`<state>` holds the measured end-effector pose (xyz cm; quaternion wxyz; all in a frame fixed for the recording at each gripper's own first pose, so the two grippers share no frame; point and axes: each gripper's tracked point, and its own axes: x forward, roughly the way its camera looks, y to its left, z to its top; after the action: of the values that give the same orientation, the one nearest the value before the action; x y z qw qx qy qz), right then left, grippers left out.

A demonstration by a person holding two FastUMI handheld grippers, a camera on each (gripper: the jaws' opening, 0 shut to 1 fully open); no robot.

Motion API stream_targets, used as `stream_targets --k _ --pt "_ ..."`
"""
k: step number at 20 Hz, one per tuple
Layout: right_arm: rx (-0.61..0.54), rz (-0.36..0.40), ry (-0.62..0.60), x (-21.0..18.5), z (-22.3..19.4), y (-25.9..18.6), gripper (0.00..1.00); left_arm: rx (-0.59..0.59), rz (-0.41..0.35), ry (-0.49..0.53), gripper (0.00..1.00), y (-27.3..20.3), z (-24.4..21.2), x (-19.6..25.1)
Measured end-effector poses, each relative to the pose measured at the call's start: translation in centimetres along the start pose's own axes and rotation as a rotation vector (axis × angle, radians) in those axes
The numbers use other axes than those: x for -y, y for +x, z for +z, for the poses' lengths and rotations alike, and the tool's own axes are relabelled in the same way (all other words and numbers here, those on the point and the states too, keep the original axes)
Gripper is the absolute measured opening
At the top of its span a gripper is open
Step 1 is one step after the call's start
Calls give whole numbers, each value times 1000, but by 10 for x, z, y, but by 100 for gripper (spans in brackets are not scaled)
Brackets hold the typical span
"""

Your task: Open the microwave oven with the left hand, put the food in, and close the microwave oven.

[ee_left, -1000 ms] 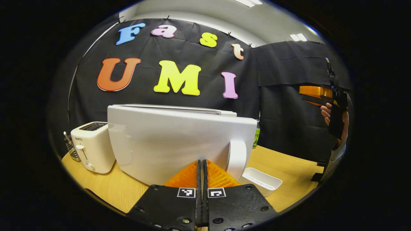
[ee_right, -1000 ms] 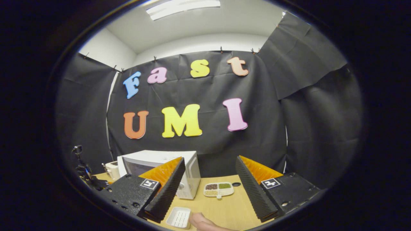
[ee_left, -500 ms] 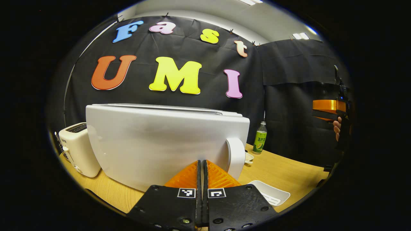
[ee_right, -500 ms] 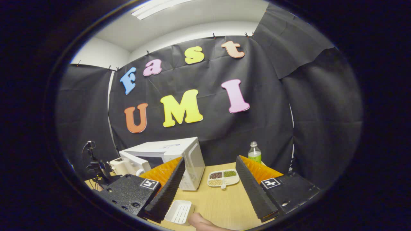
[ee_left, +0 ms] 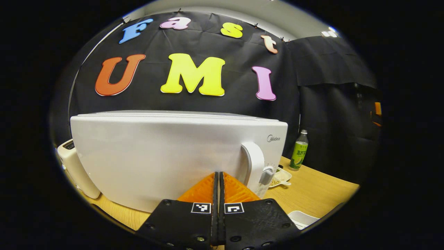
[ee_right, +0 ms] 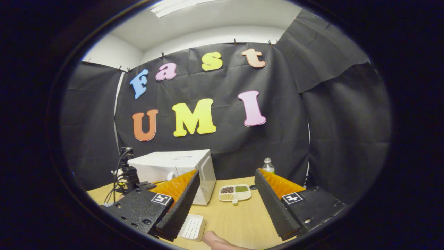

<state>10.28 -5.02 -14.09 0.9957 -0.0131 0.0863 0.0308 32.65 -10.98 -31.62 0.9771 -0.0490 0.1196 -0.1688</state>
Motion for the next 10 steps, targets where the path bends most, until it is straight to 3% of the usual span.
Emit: stream_targets --k 2,3,4,7,8,10 --pt "-6 0 -9 -7 3 -10 91 9 -1 11 0 0 1 9" --pt "-11 -3 -14 -10 3 -13 100 10 10 25 0 0 2 8" --pt "-16 -5 -16 -13 3 -18 91 -2 23 32 0 1 1 6" --pt "-30 -16 -19 -21 5 -32 92 -20 48 23 0 2 1 8" --pt "-32 -17 -18 -23 6 -39 100 -24 49 13 0 1 1 7" --pt "-30 -22 -18 -27 9 -52 100 -30 49 3 0 1 0 8"
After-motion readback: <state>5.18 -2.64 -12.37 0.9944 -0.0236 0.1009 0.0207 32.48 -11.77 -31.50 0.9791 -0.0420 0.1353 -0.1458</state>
